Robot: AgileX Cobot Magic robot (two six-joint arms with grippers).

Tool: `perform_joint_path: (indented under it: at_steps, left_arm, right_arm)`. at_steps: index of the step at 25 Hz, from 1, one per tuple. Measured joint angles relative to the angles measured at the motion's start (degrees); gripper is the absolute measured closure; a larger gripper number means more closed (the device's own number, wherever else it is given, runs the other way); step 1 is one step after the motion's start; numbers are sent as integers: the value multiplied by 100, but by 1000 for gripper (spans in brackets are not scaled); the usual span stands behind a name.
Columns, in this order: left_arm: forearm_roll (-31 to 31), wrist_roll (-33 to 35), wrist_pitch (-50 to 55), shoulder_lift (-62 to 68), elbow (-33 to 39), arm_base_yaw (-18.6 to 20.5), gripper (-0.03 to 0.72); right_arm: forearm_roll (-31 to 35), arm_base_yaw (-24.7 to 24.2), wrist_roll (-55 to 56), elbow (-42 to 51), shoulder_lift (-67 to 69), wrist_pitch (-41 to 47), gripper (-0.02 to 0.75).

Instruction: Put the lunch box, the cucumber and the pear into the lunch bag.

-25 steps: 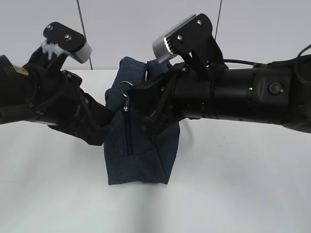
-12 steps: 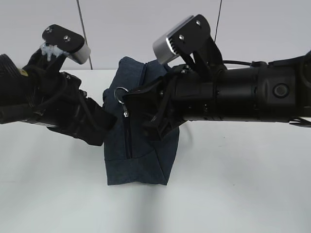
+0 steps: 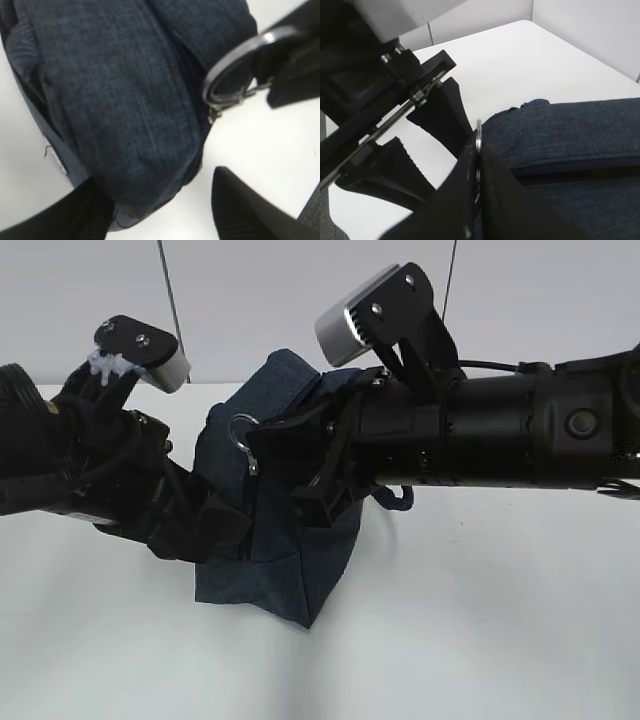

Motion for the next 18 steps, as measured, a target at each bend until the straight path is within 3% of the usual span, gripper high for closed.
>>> perform_joint_path:
  at_steps: [7,13,18]
  left_arm:
    - [-17,0,-207,0,0,0,337]
    - [-200,0,-303,288,2,0,496]
    - [-272,17,-197,531,-3,-5,575]
  right_arm:
    - [-34,-3,84,0,0,-480,738]
    - [-145,-13,153,0,0,-517,738]
    - [-169,-13,167,0,0,-388,738]
